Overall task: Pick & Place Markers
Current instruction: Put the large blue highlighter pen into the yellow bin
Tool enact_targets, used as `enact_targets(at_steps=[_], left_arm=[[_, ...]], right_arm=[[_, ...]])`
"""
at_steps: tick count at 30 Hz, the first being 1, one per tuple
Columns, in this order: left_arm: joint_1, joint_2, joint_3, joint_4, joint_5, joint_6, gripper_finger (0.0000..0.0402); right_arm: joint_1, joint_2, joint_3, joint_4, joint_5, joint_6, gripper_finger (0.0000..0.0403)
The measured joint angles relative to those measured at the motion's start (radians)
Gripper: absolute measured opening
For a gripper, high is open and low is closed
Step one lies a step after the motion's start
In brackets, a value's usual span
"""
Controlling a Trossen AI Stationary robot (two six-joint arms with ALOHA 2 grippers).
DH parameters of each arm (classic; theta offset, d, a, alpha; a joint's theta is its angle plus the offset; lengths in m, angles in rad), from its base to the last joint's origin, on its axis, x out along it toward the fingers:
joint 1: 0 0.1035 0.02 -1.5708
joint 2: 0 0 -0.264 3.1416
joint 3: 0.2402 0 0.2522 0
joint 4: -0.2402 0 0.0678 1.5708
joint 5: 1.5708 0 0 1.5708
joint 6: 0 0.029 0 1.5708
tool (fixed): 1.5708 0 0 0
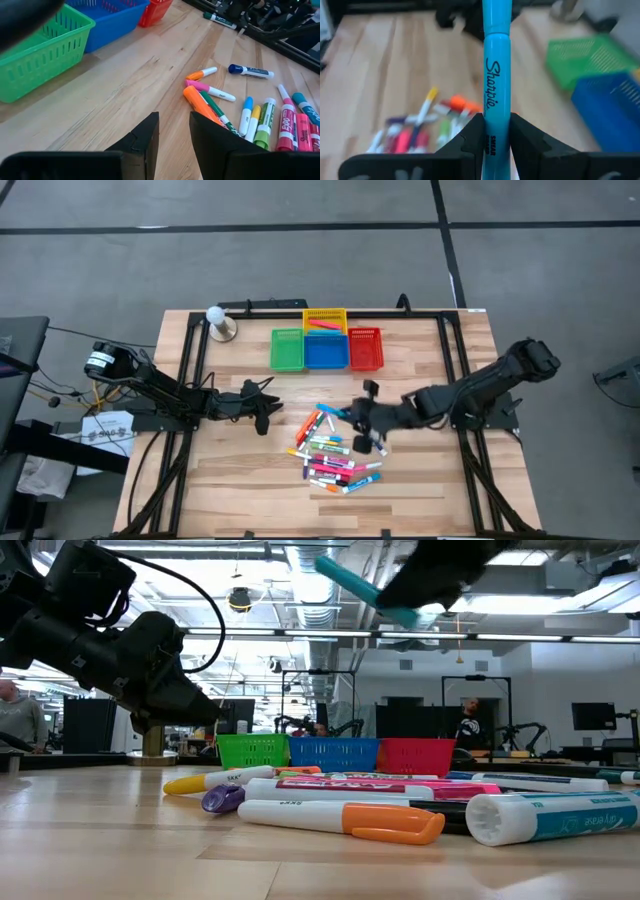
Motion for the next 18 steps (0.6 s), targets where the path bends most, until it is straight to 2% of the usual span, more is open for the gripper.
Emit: enact_targets(at_steps=[10, 18], left_arm=[[0.000, 0.000, 0.000, 0.000, -0.007, 0.006, 0.0108], [0.000, 0.000, 0.000, 0.000, -0.011, 0.041, 0.0108]], right_arm=[[-0.254, 0.000, 0.000, 0.273, -0.001, -0.279, 0.0066], [-0.494, 0.004, 0.000, 0.387, -0.023, -0.302, 0.0066]])
